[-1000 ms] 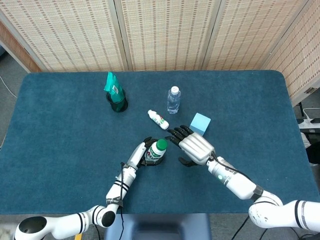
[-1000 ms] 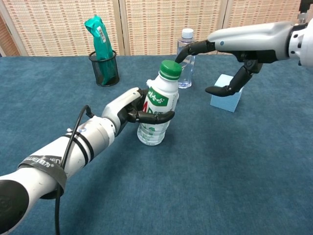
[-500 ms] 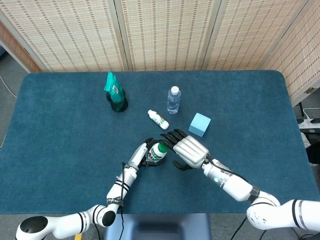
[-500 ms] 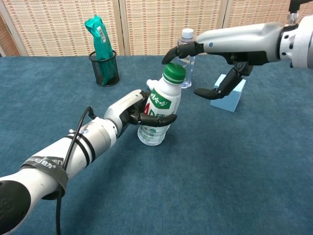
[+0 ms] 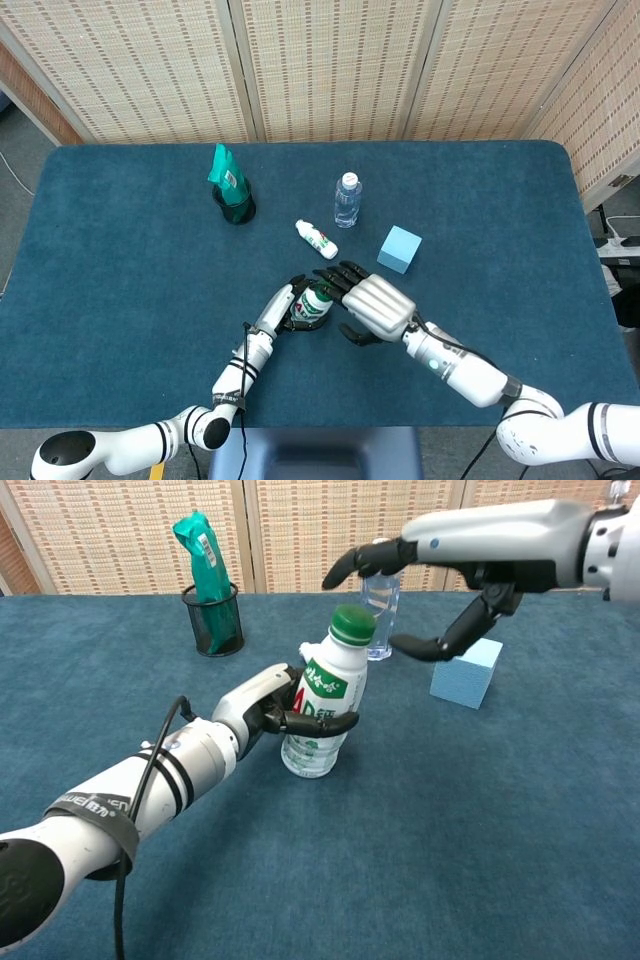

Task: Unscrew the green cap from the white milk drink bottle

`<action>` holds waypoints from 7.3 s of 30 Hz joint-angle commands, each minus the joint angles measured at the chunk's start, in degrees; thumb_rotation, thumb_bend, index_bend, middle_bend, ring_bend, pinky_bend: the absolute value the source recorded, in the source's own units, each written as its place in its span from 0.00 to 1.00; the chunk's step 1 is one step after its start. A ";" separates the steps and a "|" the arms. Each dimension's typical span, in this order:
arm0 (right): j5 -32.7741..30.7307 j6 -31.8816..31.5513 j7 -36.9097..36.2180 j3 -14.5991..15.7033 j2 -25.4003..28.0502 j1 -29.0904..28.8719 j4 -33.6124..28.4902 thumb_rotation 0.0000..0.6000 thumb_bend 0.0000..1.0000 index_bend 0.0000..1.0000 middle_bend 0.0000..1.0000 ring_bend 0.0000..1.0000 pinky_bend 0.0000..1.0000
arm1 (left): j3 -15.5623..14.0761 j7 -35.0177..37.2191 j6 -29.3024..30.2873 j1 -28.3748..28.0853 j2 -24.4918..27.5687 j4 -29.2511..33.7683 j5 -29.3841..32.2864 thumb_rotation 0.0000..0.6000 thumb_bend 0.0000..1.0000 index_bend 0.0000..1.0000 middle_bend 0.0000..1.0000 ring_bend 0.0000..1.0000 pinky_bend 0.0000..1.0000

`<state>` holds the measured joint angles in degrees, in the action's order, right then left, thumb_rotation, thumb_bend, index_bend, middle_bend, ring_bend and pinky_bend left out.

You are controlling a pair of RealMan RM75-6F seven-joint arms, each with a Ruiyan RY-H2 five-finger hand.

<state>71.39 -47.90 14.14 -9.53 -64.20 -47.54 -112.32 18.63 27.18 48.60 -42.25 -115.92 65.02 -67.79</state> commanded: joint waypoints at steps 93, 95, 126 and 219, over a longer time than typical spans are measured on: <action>-4.70 -1.20 5.29 2.35 -2.17 -1.05 1.53 1.00 0.46 0.20 0.00 0.00 0.00 | -0.71 0.11 -5.58 -2.40 -0.12 -3.10 0.05 1.00 1.00 0.76 0.91 0.53 0.20; -4.27 -1.26 5.28 2.39 -2.16 -1.06 1.40 1.00 0.46 0.20 0.00 0.00 0.00 | -0.80 -0.29 -5.75 -2.48 -0.05 -3.01 0.13 1.00 1.00 0.76 0.91 0.54 0.20; -1.11 0.84 1.76 2.72 -0.04 -1.15 1.04 0.85 0.46 0.12 0.00 0.00 0.00 | -0.73 -2.28 -9.39 -3.78 -0.16 -3.59 2.02 1.00 1.00 0.76 0.91 0.54 0.23; 9.32 1.47 -6.89 3.39 2.08 0.96 1.18 0.85 0.41 0.10 0.00 0.00 0.00 | -1.01 -1.75 -13.83 -4.79 -0.99 -7.58 2.47 1.00 1.00 0.76 0.91 0.54 0.23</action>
<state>79.00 -46.01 8.84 -6.27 -62.33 -46.83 -111.13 17.62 25.44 34.78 -47.04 -116.92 57.44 -65.32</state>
